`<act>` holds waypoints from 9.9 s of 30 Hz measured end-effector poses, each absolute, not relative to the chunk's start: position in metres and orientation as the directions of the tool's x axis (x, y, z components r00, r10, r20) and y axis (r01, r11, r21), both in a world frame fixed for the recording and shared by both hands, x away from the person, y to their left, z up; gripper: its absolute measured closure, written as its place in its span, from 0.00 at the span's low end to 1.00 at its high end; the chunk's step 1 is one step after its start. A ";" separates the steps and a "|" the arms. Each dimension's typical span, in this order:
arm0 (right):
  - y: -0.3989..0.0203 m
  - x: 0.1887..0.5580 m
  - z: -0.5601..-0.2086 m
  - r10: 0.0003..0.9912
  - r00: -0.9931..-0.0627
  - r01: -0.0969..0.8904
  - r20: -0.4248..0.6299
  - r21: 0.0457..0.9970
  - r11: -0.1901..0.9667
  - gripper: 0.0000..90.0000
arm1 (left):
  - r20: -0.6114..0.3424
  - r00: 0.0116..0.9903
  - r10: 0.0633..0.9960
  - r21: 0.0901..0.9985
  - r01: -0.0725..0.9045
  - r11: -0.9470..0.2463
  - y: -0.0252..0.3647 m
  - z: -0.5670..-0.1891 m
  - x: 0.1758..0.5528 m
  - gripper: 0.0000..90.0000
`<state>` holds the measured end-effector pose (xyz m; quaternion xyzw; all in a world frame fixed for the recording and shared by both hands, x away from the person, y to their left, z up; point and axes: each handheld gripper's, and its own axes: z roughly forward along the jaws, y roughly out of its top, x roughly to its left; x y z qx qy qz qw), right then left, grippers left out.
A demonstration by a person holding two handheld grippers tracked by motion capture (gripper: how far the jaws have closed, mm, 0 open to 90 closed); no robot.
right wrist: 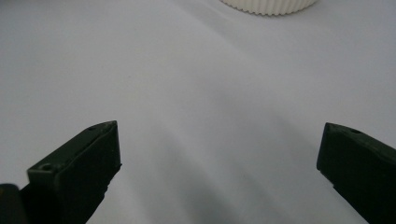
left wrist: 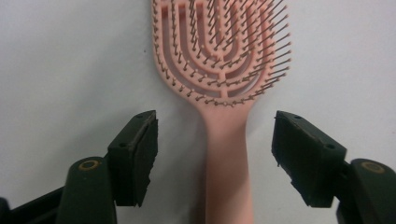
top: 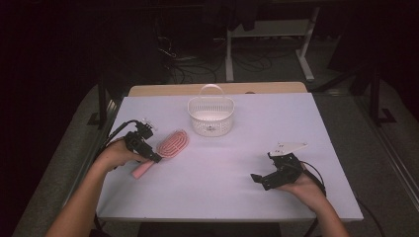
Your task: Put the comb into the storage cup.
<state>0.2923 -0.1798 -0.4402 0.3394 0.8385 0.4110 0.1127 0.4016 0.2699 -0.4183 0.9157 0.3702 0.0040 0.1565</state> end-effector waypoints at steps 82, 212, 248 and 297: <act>-0.181 0.293 -0.440 0.666 -0.741 0.480 0.091 0.765 0.430 0.00 | -0.017 0.746 0.666 0.167 0.659 -0.734 0.253 -0.426 0.406 0.79; -0.183 0.293 -0.439 0.663 -0.741 0.479 0.104 0.774 0.414 0.00 | -0.050 0.880 0.473 0.857 0.280 -0.432 0.178 -0.302 0.444 0.78; -0.186 0.292 -0.439 0.662 -0.742 0.478 0.108 0.778 0.408 0.00 | 0.009 0.903 0.429 0.873 0.202 -0.443 0.131 -0.339 0.491 0.78; -0.187 0.292 -0.440 0.659 -0.744 0.479 0.110 0.775 0.411 0.00 | 0.017 0.919 0.395 0.748 0.250 -0.615 0.107 -0.389 0.505 0.78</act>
